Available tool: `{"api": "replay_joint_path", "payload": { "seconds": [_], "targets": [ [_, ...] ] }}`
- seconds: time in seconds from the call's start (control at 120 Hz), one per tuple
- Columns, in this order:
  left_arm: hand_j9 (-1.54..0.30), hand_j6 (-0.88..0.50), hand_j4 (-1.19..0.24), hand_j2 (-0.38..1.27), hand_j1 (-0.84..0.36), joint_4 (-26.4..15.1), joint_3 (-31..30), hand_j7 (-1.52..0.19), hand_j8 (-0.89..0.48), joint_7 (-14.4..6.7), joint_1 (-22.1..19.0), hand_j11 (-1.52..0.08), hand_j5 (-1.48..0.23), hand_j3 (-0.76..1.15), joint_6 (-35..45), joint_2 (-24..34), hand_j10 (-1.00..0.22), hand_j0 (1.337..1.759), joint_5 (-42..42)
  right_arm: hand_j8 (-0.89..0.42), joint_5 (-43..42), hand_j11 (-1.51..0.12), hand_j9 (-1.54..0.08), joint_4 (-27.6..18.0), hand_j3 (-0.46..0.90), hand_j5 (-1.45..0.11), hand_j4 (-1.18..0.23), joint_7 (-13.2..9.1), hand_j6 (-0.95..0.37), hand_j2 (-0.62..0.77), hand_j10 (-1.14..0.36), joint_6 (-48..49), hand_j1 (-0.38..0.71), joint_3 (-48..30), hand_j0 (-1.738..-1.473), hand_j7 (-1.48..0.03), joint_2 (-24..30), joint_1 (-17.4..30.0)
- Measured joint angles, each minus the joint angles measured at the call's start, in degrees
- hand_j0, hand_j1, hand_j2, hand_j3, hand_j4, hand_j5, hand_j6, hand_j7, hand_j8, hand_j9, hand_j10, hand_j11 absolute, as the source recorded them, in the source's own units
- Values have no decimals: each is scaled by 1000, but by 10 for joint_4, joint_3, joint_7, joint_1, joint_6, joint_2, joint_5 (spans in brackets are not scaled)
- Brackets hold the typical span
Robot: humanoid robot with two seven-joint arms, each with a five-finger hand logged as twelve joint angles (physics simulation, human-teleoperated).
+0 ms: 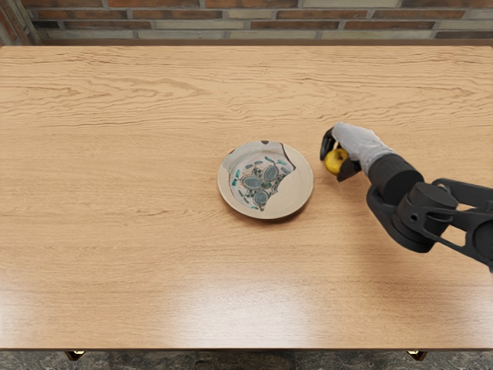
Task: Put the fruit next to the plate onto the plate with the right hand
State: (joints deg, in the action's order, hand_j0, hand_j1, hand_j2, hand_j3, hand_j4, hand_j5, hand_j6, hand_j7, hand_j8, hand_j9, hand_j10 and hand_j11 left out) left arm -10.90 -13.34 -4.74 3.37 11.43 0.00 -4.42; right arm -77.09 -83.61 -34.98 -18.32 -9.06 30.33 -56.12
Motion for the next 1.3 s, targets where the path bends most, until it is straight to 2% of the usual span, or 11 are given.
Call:
{"api": "replay_joint_path", "payload": {
  "seconds": [0.25, 0.675, 0.875, 1.108, 1.3],
  "targets": [
    [0, -1, 0, 0, 349, 0, 0, 0, 0, 0, 1, 0, 0, 0, 0, 0, 0, 1658, 0, -351, 5, -1103, -1092, -4, 2, -1114, -747, 0, -463, 195, -556, -1, 215, -12, -1655, -1029, -13, -19],
    [0, -1, 0, 0, 349, 0, 0, 0, 0, 0, 1, 0, 0, 0, 0, 0, 0, 1658, 0, -350, 11, -1117, -1103, 0, 2, -1132, -738, 0, -470, 184, -555, -1, 204, -15, -1655, -1029, -84, -32],
    [0, -1, 0, 0, 349, 0, 0, 0, 0, 0, 1, 0, 0, 0, 0, 0, 0, 1658, 0, -346, 10, -1113, -1100, 16, 1, -1131, -737, 0, -466, 191, -551, 0, 212, -15, -1655, -1028, -121, -32],
    [0, 0, 0, 0, 349, 0, 0, 0, 0, 0, 1, 0, 0, 0, 0, 0, 0, 1658, 0, -354, 8, -1103, -1088, 58, 2, -1115, -743, 0, -469, 196, -557, -1, 213, -10, -1655, -1026, -160, -18],
    [0, 0, 0, 0, 349, 0, 0, 0, 0, 0, 1, 0, 0, 0, 0, 0, 0, 1658, 0, -362, 7, -1086, -1071, 82, 2, -1096, -735, 0, -473, 192, -562, -1, 213, -8, -1655, -1013, -174, -4]
  ]
}}
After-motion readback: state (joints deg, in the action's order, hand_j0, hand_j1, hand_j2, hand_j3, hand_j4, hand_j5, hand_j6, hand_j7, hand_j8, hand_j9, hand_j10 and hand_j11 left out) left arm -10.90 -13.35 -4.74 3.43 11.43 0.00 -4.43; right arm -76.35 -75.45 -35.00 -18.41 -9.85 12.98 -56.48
